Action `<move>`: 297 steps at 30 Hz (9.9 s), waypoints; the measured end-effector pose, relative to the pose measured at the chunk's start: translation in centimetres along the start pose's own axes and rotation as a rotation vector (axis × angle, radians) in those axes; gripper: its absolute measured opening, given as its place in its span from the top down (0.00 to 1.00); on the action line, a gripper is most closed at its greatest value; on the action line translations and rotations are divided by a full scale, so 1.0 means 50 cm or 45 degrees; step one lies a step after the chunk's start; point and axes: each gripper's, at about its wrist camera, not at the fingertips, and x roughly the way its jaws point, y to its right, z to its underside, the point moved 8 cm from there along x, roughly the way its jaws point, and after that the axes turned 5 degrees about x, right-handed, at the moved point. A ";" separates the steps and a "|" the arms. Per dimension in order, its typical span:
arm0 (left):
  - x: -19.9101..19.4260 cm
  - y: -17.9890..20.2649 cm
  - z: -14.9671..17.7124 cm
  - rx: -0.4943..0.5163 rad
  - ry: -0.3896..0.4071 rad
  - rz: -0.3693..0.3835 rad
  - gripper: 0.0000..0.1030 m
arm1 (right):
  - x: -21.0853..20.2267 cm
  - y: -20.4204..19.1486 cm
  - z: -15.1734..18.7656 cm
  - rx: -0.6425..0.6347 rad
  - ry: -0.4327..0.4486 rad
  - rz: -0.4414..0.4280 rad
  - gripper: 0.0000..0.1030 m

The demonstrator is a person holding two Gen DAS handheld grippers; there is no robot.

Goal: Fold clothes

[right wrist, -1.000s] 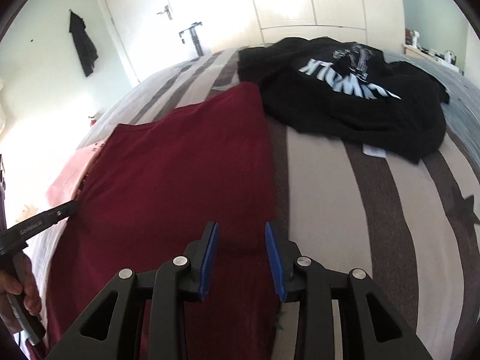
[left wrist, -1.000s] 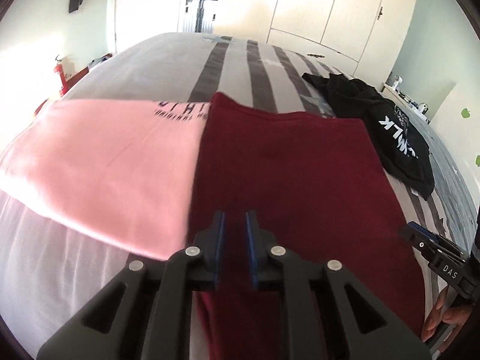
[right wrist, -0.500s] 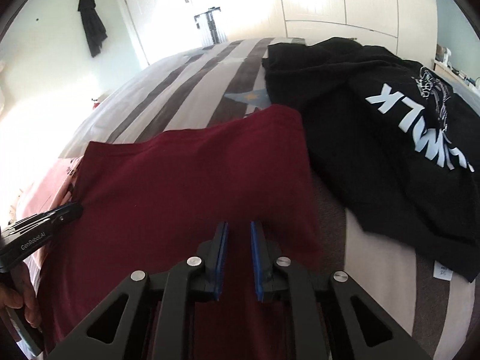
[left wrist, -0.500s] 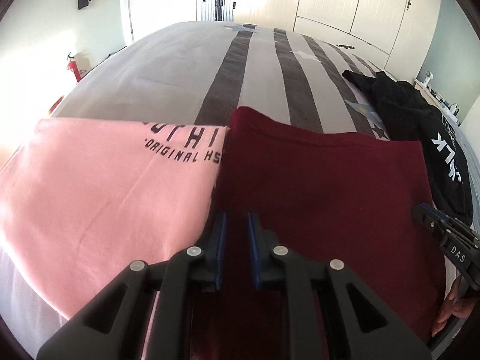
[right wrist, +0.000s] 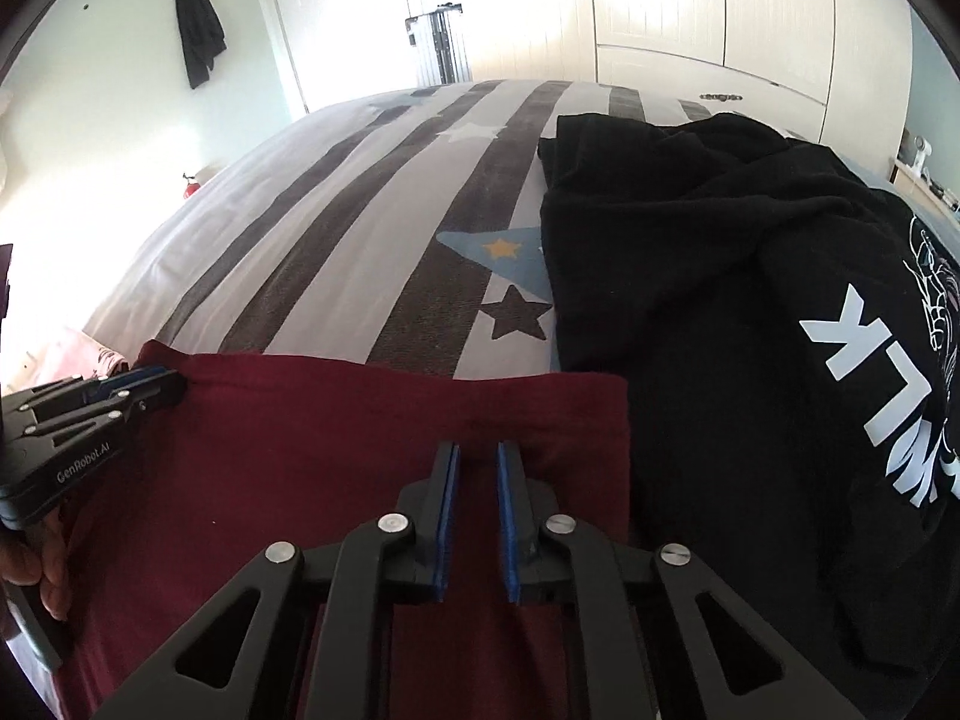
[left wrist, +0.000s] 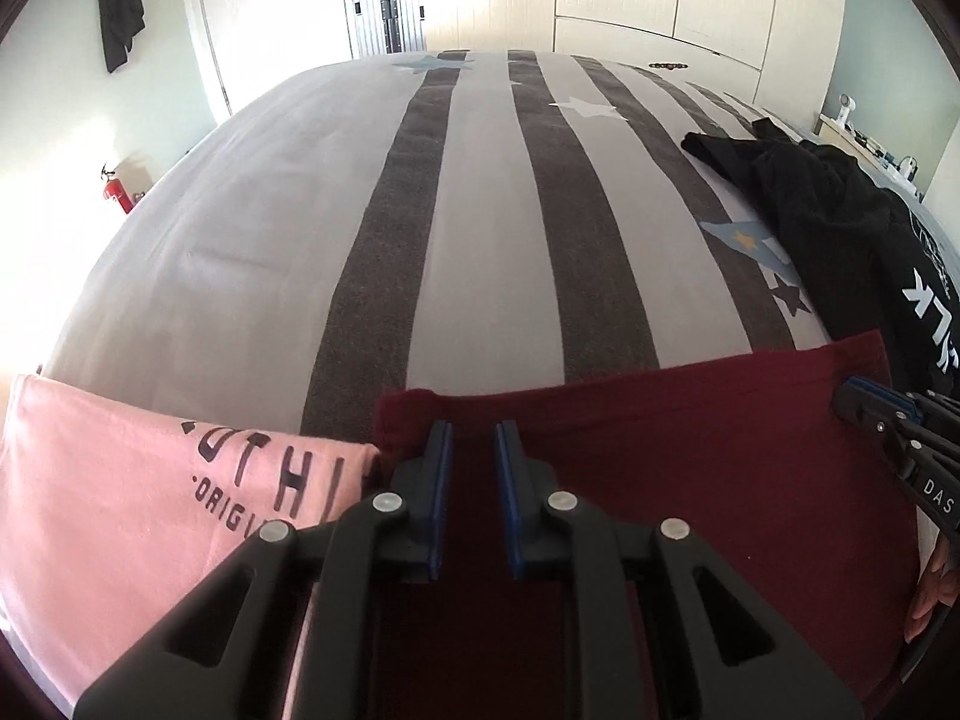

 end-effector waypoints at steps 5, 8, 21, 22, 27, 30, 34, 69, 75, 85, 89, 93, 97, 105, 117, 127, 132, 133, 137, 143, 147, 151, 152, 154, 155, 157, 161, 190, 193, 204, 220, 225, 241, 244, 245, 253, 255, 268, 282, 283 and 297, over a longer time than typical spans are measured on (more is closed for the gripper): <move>0.003 0.002 -0.015 -0.029 -0.009 0.011 0.86 | -0.008 0.081 -0.025 0.223 0.034 0.018 0.97; -0.007 0.010 -0.032 -0.067 -0.040 0.036 0.86 | -0.019 0.115 -0.042 0.271 0.041 0.074 0.90; -0.272 0.046 0.183 -0.061 0.081 0.224 0.82 | -0.306 0.003 0.131 0.106 0.184 -0.067 0.88; -0.289 0.054 0.212 -0.059 0.089 0.221 0.82 | -0.314 -0.019 0.166 0.080 0.162 -0.084 0.88; -0.397 0.070 0.367 0.083 0.096 0.223 0.82 | -0.383 -0.088 0.354 -0.023 0.081 -0.108 0.88; -0.375 0.053 0.434 0.093 -0.005 0.164 0.82 | -0.370 -0.066 0.420 -0.003 0.014 -0.051 0.88; -0.367 0.022 0.444 0.028 -0.013 0.104 0.80 | -0.371 -0.025 0.455 0.009 0.014 0.003 0.91; -0.528 0.071 0.664 0.038 -0.001 0.053 0.95 | -0.537 -0.068 0.685 0.010 -0.035 -0.095 0.86; -0.588 0.088 0.674 -0.036 0.017 0.043 0.93 | -0.597 -0.053 0.717 -0.066 -0.020 -0.087 0.86; -0.632 0.116 0.843 -0.102 -0.063 0.060 0.83 | -0.672 -0.130 0.829 -0.081 -0.059 -0.208 0.83; -0.660 0.087 0.890 -0.141 -0.045 0.034 0.83 | -0.699 -0.117 0.900 -0.081 -0.015 -0.183 0.83; -0.692 0.075 0.915 -0.157 -0.072 0.008 0.83 | -0.734 -0.109 0.937 -0.088 -0.019 -0.153 0.83; -0.748 0.093 0.918 -0.205 -0.035 0.067 0.83 | -0.774 -0.121 0.931 -0.065 -0.038 -0.112 0.83; -0.742 0.147 0.979 -0.135 -0.060 0.133 0.82 | -0.800 -0.206 0.965 -0.076 -0.012 -0.186 0.79; -0.781 0.100 1.016 -0.212 -0.065 0.153 0.81 | -0.829 -0.200 1.088 -0.036 -0.106 -0.099 0.79; -0.752 -0.154 0.913 -0.406 0.073 -0.030 0.38 | -0.841 -0.174 0.947 0.088 0.029 0.011 0.79; -0.682 -0.235 0.902 -0.488 0.032 -0.014 0.38 | -0.792 -0.186 0.871 0.094 0.069 0.019 0.79; -0.670 -0.247 0.907 -0.504 0.021 0.005 0.38 | -0.782 -0.191 0.857 0.096 0.073 0.017 0.79; -0.616 -0.262 0.943 -0.554 -0.061 0.058 0.38 | -0.754 -0.212 0.813 0.103 0.077 0.011 0.79; -0.626 -0.247 0.964 -0.628 0.003 0.194 0.38 | -0.744 -0.238 0.803 0.085 0.067 0.003 0.79; -0.633 -0.225 0.961 -0.643 0.003 0.260 0.38 | -0.731 -0.246 0.818 0.074 0.029 -0.001 0.79; -0.632 -0.220 0.962 -0.642 -0.003 0.261 0.50 | -0.725 -0.250 0.832 0.074 0.007 -0.007 0.79; -0.632 -0.228 0.964 -0.660 -0.006 0.256 0.66 | -0.725 -0.251 0.834 0.073 0.004 -0.008 0.79; -0.629 -0.243 0.965 -0.699 -0.014 0.275 0.93 | -0.723 -0.247 0.834 0.074 0.001 -0.011 0.79; -0.629 -0.248 0.964 -0.710 -0.019 0.285 0.93 | -0.723 -0.245 0.833 0.075 0.000 -0.013 0.79; -0.635 -0.248 0.960 -0.675 -0.023 0.254 0.95 | -0.724 -0.239 0.829 0.073 0.005 -0.014 0.79; -0.668 -0.235 0.937 -0.587 0.007 0.146 0.97 | -0.731 -0.216 0.815 0.082 0.022 -0.009 0.79; -0.832 0.295 0.852 -0.237 0.024 0.318 0.88 | -0.847 -0.023 0.834 0.105 0.005 -0.069 0.79; -0.809 0.239 0.857 -0.229 0.006 0.219 0.87 | -0.835 -0.054 0.835 0.113 -0.007 -0.112 0.79; -0.753 0.141 0.981 -0.287 -0.144 0.214 0.87 | -0.769 -0.297 0.826 -0.005 -0.060 -0.358 0.79; -0.754 0.086 0.943 -0.332 -0.102 0.247 0.55 | -0.689 -0.360 0.928 -0.111 -0.177 -0.294 0.78; -0.739 0.115 0.988 -0.275 -0.145 0.287 0.94 | -0.687 -0.360 0.927 -0.090 -0.175 -0.288 0.79; -0.771 0.071 1.032 -0.455 -0.120 0.261 0.93 | -0.701 -0.355 0.918 -0.087 -0.167 -0.272 0.79; -0.774 0.074 1.008 -0.443 -0.083 0.275 0.89 | -0.709 -0.349 0.903 -0.059 -0.140 -0.269 0.79; -0.779 0.078 1.004 -0.427 -0.077 0.283 0.86 | -0.710 -0.347 0.897 -0.052 -0.130 -0.270 0.79; -0.776 0.107 0.972 -0.405 -0.038 0.302 0.78 | -0.696 -0.350 0.871 -0.039 -0.108 -0.281 0.79; -0.758 0.120 0.953 -0.403 -0.036 0.312 0.78 | -0.694 -0.353 0.865 -0.039 -0.103 -0.286 0.79; -0.699 0.140 0.936 -0.321 -0.076 0.315 0.96 | -0.647 -0.444 0.733 -0.089 -0.019 -0.405 0.79; -0.775 0.136 1.048 -0.393 -0.179 0.305 1.00 | -0.483 -0.434 0.696 -0.103 -0.162 -0.317 0.81; -0.787 0.125 1.041 -0.410 -0.162 0.293 1.00 | -0.488 -0.427 0.694 -0.093 -0.151 -0.313 0.81; -0.678 0.118 0.717 -0.259 0.071 0.399 1.00 | -0.600 -0.356 0.777 -0.020 -0.095 -0.324 0.79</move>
